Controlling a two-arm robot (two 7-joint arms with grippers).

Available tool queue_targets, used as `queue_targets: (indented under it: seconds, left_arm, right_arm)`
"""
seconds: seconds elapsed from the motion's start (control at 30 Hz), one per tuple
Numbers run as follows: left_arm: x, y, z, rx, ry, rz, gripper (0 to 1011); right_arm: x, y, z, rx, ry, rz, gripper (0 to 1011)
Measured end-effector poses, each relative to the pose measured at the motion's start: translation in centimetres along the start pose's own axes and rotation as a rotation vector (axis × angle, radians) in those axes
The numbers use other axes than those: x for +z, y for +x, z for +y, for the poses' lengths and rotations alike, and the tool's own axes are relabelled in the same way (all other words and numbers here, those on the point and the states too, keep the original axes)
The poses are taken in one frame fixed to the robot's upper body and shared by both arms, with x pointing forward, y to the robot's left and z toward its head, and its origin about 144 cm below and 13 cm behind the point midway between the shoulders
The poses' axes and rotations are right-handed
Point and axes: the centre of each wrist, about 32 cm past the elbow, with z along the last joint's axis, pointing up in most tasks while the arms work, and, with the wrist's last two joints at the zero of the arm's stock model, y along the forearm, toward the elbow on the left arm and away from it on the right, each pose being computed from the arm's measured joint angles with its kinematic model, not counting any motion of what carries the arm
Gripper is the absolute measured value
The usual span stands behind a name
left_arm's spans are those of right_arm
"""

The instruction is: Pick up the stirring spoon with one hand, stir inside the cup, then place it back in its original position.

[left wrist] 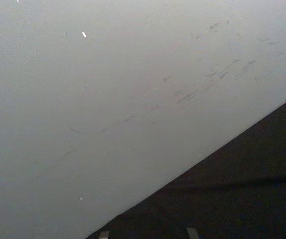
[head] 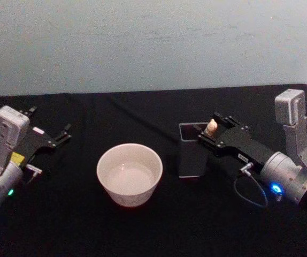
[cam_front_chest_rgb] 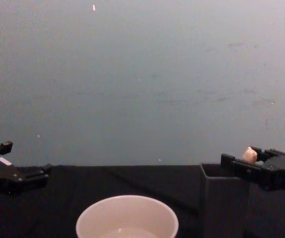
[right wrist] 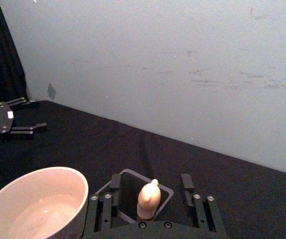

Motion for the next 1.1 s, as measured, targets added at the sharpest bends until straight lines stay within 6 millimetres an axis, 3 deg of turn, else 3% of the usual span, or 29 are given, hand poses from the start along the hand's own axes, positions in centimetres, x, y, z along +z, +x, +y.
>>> queue_targets:
  seconds: [0.4, 0.5, 0.53, 1.1]
  left_arm:
    - [0.00, 0.00, 0.00, 0.000, 0.000, 0.000, 1001]
    - [0.00, 0.00, 0.00, 0.000, 0.000, 0.000, 1001]
    - [0.00, 0.00, 0.00, 0.000, 0.000, 0.000, 1001]
    - [0.00, 0.00, 0.00, 0.000, 0.000, 0.000, 1001]
  right_arm:
    - [0.00, -0.01, -0.02, 0.001, 0.001, 0.000, 414]
    - [0.01, -0.01, -0.02, 0.001, 0.001, 0.000, 309]
    - [0.00, -0.01, -0.02, 0.001, 0.001, 0.000, 223]
    - [0.57, -0.05, 0.03, 0.018, 0.024, 0.003, 211]
